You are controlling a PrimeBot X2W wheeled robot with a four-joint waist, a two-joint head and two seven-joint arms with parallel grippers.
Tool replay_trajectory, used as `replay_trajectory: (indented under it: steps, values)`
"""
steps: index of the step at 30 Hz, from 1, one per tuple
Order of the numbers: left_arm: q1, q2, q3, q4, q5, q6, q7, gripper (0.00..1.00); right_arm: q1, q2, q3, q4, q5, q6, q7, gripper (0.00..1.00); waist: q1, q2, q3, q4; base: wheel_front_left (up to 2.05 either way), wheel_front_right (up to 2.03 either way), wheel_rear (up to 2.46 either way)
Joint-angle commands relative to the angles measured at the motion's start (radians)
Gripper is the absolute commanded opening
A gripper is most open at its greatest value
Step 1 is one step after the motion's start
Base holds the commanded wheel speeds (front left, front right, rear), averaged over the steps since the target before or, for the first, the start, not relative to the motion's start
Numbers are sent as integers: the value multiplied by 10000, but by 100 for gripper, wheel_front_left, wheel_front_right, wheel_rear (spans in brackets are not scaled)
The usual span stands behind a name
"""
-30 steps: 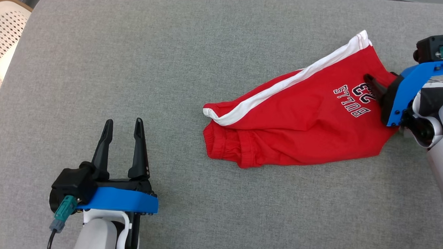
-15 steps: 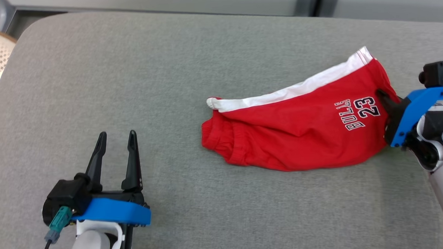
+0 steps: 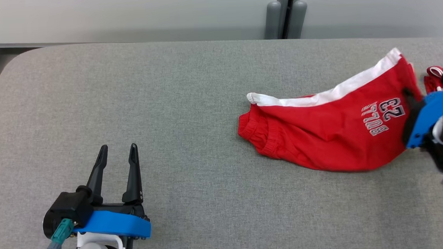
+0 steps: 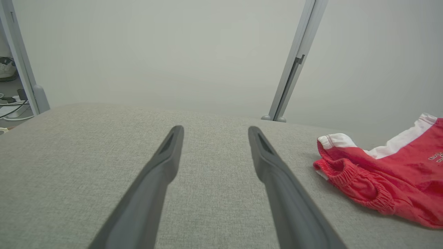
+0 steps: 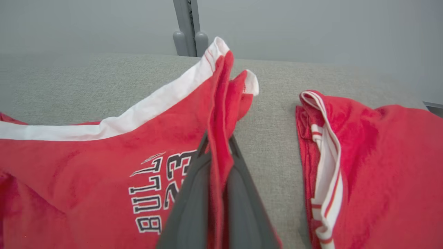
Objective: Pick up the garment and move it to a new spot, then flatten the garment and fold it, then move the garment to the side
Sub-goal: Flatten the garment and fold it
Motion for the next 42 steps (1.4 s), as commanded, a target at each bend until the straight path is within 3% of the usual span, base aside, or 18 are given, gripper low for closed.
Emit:
replay_trajectory:
  steps: [1,12,22,23,24,28,33,37,42]
  values:
    - [75,61,-48,37,17,-17,-39,100,209,314,-66,-265,-197,2,215,0,0,0,-116,34,0,0,0]
    - [208,42,-333,159,-183,-17,-39,100,71,2085,947,-1746,-830,4,1455,0,0,0,-409,463,0,0,0]
    - [-19,-46,-669,209,-263,-18,-38,100,-604,3009,1537,-275,-1223,2,1687,0,0,0,-66,1271,0,0,0]
    - [-39,-48,-700,216,-272,-16,-39,100,-633,3047,1475,-64,-1255,2,1662,7,0,0,-37,1354,0,0,0]
    - [-51,-50,-695,221,-290,-16,-39,100,-659,3073,1446,107,-1266,2,1653,100,0,0,-22,1412,0,0,0]
    - [-104,-37,-663,262,-338,-16,-39,100,-827,3134,1620,324,-703,2,1196,100,0,0,20,1540,0,0,0]
    - [109,-9,-400,265,-306,-16,-39,100,-865,3131,2474,-502,1779,2,749,100,0,0,-109,1299,0,0,0]
    - [193,-18,-241,222,-245,-16,-39,100,-804,3081,2552,-1012,2040,2,484,100,0,0,-274,1023,0,0,0]
    - [216,73,-181,181,-183,-17,-39,100,-298,2269,1985,-1491,1646,2,535,100,0,0,-492,639,0,0,0]
